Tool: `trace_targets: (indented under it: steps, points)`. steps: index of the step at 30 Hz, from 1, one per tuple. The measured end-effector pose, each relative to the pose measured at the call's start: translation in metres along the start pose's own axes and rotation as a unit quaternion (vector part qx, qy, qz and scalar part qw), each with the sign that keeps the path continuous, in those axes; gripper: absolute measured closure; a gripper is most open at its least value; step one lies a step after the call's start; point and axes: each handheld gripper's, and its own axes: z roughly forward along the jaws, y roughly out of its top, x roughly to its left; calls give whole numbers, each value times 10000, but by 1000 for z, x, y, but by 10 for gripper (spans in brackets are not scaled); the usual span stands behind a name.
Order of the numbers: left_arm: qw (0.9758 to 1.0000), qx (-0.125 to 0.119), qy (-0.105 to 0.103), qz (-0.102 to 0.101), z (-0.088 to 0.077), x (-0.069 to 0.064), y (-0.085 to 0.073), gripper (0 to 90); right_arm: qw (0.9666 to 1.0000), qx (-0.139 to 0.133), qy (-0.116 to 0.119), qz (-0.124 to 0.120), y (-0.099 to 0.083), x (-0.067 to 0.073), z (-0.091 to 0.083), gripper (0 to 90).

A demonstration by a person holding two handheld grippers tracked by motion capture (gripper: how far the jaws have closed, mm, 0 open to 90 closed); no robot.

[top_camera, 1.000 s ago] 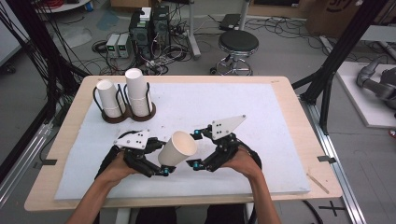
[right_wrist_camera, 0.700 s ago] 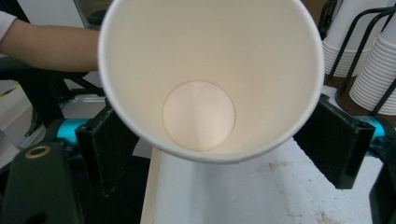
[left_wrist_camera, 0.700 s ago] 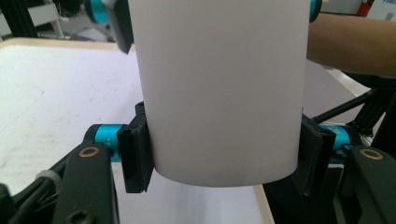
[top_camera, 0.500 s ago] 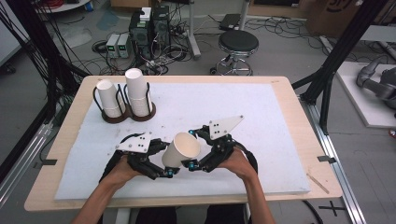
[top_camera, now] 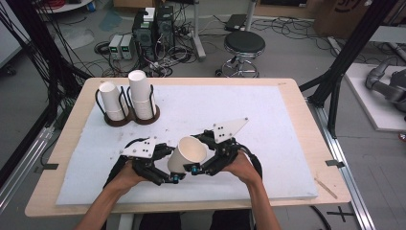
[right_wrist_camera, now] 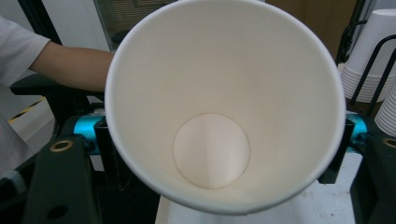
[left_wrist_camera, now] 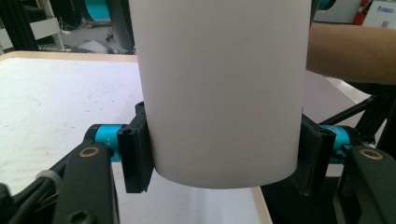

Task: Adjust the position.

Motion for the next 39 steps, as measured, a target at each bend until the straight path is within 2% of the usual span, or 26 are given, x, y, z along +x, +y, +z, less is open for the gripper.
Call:
trace_targets:
  steps: [9, 13, 14, 15, 16, 19, 20, 21, 24, 29, 32, 35, 39]
  points:
    - [10000, 6, -34, -9, 0, 0, -1, 353, 10000, 32, -24, 2, 0, 1, 0, 279]
    - [10000, -11, 56, 55, 0, -2, -1, 348, 10000, 37, -28, -29, 0, 1, 0, 282]
    - [9999, -7, 151, 12, 0, -3, -1, 343, 10000, 30, -40, -41, 1, 2, 0, 282]
    - [9998, 17, 201, -57, 0, -3, -1, 284, 10000, 29, -70, -45, 1, 2, 0, 282]
    - [9996, 27, 238, -143, 1, -2, -1, 188, 10000, 27, -79, -51, 1, 2, -1, 282]
    - [9983, 159, 302, -468, 1, 1, -1, 29, 9999, 58, -103, -26, 1, 2, -3, 282]
    - [9980, 190, 346, -496, 0, 1, 0, 17, 9999, 55, -116, -32, 1, 2, -3, 282]
    - [9981, 249, 367, -428, -2, 1, 0, 17, 9999, 65, -147, -25, 1, 2, -4, 282]
    - [9981, 246, 396, -411, -5, 0, 2, 17, 9998, 83, -198, -27, 1, 2, -6, 282]
    - [9969, 357, 591, -388, -10, 0, 3, 17, 9994, 149, -314, -15, 0, 2, -9, 282]
    - [9957, 449, 718, -386, -15, 1, 3, 17, 9991, 190, -381, 4, -1, 3, -12, 281]
    - [9933, 568, 934, -375, -21, 1, 2, 17, 9987, 181, -472, -20, -3, 3, -16, 282]
    - [9879, 768, 1279, -421, -29, 2, 0, 17, 9972, 158, -726, 31, -8, 3, -24, 282]
